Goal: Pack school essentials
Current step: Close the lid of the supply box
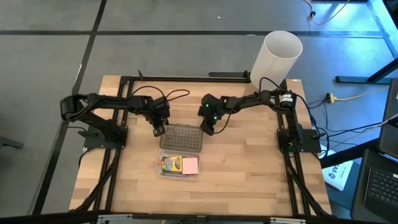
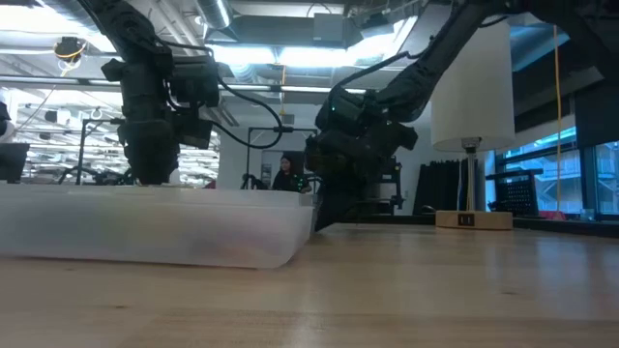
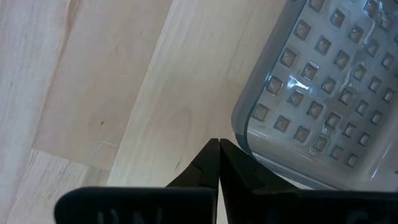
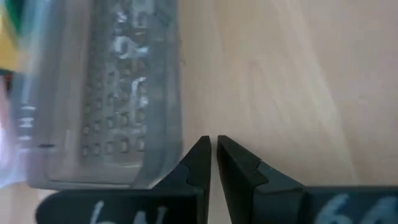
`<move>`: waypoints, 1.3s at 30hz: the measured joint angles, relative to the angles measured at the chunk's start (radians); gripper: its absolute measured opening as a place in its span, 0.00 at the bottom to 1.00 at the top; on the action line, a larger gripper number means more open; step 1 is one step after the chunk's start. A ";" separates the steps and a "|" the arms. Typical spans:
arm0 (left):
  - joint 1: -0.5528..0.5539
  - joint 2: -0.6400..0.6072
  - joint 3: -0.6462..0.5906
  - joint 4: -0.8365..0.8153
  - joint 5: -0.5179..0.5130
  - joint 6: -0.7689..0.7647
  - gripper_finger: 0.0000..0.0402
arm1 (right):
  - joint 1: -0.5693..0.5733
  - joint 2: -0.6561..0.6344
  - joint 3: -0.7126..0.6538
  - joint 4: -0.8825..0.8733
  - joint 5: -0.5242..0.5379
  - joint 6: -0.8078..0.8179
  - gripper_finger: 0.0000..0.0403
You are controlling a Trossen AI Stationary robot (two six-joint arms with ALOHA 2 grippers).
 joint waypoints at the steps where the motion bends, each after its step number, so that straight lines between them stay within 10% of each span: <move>1: 0.000 0.000 0.000 0.000 0.000 0.000 0.00 | 0.000 0.005 0.000 0.012 -0.022 0.000 0.09; 19: 0.000 0.000 0.000 0.000 -0.006 -0.001 0.00 | 0.003 0.014 -0.005 0.035 -0.292 -0.050 0.09; 39: -0.110 -0.167 0.160 -0.295 -0.145 -0.066 0.00 | 0.003 0.014 -0.005 0.049 -0.300 -0.075 0.09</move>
